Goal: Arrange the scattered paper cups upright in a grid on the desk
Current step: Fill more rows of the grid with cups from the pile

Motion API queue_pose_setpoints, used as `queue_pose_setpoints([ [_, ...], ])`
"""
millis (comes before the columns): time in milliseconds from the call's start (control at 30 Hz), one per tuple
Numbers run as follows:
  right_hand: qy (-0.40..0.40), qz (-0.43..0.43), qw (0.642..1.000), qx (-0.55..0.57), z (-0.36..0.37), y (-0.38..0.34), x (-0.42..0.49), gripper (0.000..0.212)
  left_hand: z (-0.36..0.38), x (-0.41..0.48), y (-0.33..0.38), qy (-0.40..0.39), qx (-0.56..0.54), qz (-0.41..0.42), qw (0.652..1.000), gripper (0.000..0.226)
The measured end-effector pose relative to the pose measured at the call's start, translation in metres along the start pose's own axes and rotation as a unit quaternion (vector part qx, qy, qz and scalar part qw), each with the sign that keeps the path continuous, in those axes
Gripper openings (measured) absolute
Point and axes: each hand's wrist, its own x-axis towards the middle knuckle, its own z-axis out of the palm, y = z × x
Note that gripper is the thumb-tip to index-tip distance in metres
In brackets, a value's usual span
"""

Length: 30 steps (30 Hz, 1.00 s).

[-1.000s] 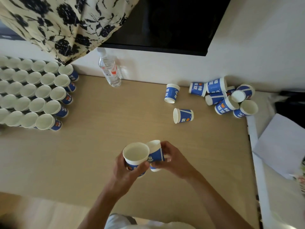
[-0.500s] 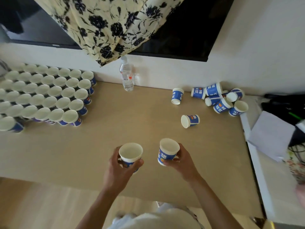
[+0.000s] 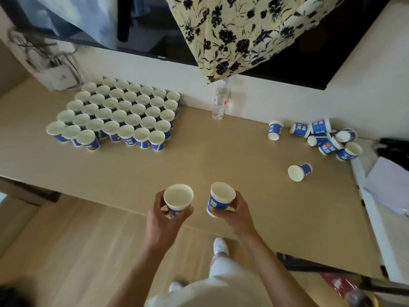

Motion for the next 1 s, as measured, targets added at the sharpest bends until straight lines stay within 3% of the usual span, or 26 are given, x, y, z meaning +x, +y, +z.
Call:
queue_pose_setpoints([
  [233,-0.012,0.001,1.0,-0.015,0.063,-0.007,0.014,0.062,-0.054,0.027,-0.014,0.028,-0.001,-0.012,1.0,0.062],
  [500,-0.019,0.002,1.0,0.0,0.145,-0.007,0.09,0.07,-0.111,0.108,-0.028,0.045,0.046,-0.021,0.998,0.062],
  [733,-0.013,0.029,0.999,0.022,0.222,-0.006,0.136,0.06,-0.164,0.184,-0.034,0.038,0.122,-0.042,0.991,0.057],
  [1000,-0.025,0.022,0.999,-0.012,0.29,-0.016,0.157,0.061,-0.209,0.253,-0.039,0.049,0.133,-0.06,0.988,0.068],
])
